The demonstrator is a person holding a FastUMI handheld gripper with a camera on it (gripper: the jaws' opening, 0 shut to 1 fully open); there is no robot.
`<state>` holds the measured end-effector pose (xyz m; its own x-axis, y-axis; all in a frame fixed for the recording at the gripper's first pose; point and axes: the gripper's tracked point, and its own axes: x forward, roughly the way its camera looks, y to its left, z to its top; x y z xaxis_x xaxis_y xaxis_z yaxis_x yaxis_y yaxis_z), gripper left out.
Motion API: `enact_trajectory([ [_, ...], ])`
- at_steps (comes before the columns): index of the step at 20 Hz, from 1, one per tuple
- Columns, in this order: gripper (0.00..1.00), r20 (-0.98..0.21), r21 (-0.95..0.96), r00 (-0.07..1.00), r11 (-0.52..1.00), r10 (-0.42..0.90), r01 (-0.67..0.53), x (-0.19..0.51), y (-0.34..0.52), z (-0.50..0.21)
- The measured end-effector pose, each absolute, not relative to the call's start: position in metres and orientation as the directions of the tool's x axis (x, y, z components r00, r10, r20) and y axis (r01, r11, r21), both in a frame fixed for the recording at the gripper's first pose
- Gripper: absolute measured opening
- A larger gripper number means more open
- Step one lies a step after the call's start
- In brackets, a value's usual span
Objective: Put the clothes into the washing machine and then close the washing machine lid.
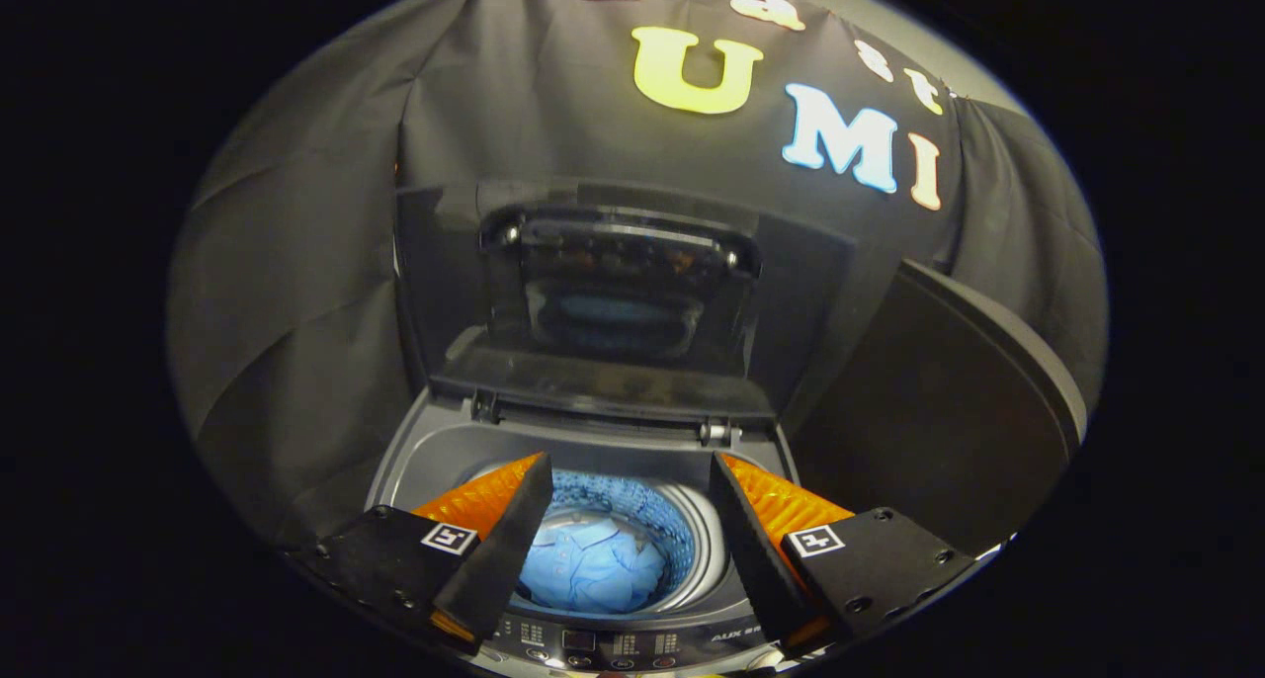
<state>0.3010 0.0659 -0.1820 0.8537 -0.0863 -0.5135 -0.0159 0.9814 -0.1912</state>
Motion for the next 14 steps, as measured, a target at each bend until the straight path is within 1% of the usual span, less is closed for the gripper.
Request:
enact_trajectory([
  [4,0.98,-0.421,-0.215,0.904,0.976,-0.078,-0.016,0.316,0.074,-0.135],
  [9,0.98,-0.333,-0.237,0.94,0.972,-0.077,-0.004,0.34,0.08,-0.093],
  [14,0.98,-0.293,-0.226,0.953,0.974,-0.072,0.004,0.365,0.086,-0.068],
])
